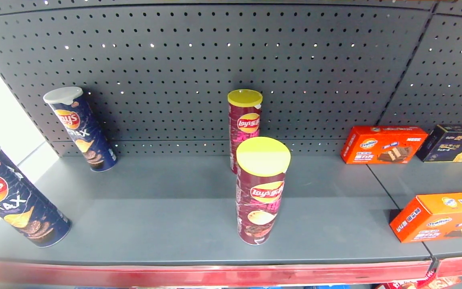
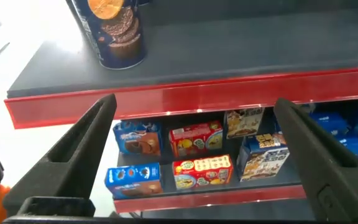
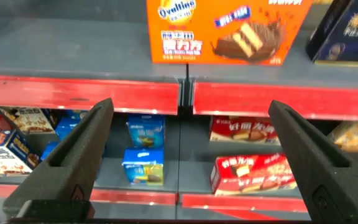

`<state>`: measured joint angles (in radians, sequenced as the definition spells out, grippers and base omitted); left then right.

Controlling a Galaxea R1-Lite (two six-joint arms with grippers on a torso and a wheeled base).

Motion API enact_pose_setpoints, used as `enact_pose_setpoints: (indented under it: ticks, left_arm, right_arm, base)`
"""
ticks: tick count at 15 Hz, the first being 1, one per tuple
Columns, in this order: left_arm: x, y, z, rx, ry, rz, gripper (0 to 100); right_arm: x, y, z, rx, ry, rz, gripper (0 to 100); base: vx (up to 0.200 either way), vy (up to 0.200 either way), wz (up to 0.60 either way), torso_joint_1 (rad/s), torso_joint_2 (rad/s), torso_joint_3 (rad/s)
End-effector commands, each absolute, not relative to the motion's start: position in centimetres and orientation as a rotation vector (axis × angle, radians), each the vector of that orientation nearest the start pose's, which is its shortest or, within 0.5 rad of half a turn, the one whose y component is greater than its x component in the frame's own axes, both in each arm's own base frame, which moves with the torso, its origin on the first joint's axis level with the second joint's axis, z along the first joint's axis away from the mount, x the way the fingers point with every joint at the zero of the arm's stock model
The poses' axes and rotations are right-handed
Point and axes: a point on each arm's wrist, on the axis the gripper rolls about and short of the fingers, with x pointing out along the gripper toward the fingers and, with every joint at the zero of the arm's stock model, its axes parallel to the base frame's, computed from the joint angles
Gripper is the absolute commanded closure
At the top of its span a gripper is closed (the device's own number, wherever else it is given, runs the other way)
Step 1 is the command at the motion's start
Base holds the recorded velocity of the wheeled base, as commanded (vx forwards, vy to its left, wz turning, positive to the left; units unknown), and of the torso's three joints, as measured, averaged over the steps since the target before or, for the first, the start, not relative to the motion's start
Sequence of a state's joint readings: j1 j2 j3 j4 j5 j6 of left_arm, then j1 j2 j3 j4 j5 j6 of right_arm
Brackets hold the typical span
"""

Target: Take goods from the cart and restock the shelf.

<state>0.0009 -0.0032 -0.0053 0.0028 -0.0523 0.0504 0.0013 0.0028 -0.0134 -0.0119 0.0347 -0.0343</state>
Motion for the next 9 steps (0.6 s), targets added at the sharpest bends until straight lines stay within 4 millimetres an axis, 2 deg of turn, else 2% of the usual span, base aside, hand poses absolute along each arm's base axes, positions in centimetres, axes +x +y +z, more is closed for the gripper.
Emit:
enact_pose_setpoints:
  ticks: [1, 2, 3, 5, 7, 8, 9]
  left_arm:
    - [-2.3, -0.1, 7.6, 0.051, -0.003, -0.051, 0]
    - [-2.3, -0.1, 7.6, 0.051, -0.003, -0.051, 0]
    - [-2.3, -0.1, 7.7, 0.051, -0.003, -0.051, 0]
    - [-2.3, -0.1, 7.6, 0.049, -0.003, -0.051, 0]
    - [-2.3, -0.1, 7.6, 0.049, -0.003, -0.051, 0]
    - [-2.3, -0.1, 7.6, 0.049, -0.003, -0.051, 0]
    - [-2.3, -0.1, 7.6, 0.049, -0.003, -0.051, 0]
  right_arm:
    - [0.4, 0.1, 19.7, 0.019, -0.033, 0.049, 0]
    - [0.4, 0.1, 19.7, 0.019, -0.033, 0.049, 0]
    - [1.2, 0.4, 20.8, -0.027, -0.039, 0.176, 0]
    - [2.7, 0.7, 19.2, -0.083, 0.063, 0.296, 0]
    - [4.6, 1.2, 18.9, -0.146, 0.143, 0.414, 0]
    - [4.8, 1.3, 18.9, -0.149, 0.149, 0.419, 0]
    - [6.9, 2.1, 19.4, -0.163, 0.194, 0.493, 0]
  base:
    - [0.0, 0.0, 0.0, 0.0, 0.0, 0.0]
    - [0.0, 0.0, 0.0, 0.0, 0.0, 0.0]
    - [0.0, 0.0, 0.0, 0.0, 0.0, 0.0]
    - [0.0, 0.0, 0.0, 0.0, 0.0, 0.0]
    - [0.0, 0.0, 0.0, 0.0, 0.0, 0.0]
    - [0.0, 0.0, 0.0, 0.0, 0.0, 0.0]
    - [0.0, 0.0, 0.0, 0.0, 0.0, 0.0]
